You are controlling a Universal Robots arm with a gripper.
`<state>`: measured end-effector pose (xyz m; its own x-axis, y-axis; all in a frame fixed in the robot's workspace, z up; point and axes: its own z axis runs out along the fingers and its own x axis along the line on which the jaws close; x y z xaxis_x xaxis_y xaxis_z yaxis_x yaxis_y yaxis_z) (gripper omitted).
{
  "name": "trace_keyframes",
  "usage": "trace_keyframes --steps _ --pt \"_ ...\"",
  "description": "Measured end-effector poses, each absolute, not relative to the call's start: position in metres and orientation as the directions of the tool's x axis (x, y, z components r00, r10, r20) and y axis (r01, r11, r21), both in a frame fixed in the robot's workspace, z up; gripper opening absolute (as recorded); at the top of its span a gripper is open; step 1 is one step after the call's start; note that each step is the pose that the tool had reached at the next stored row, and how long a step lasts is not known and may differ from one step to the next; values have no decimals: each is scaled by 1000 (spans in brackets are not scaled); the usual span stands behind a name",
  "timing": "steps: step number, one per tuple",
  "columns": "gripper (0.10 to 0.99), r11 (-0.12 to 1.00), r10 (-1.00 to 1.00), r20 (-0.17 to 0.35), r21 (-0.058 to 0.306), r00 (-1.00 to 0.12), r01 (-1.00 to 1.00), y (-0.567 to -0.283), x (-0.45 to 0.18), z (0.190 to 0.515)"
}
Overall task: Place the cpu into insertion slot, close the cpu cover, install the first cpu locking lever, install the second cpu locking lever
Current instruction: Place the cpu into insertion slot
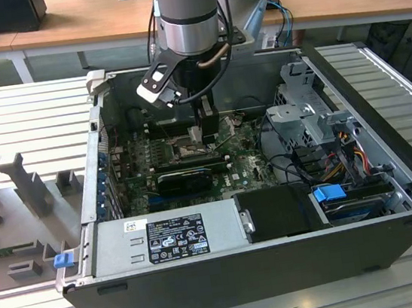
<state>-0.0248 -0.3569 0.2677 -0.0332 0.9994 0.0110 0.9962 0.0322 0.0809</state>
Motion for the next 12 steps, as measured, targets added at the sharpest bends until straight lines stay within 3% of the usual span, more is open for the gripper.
trace_keyframes --steps 12 --pt "529 24 1000 11 81 -25 996 -357 -25 264"
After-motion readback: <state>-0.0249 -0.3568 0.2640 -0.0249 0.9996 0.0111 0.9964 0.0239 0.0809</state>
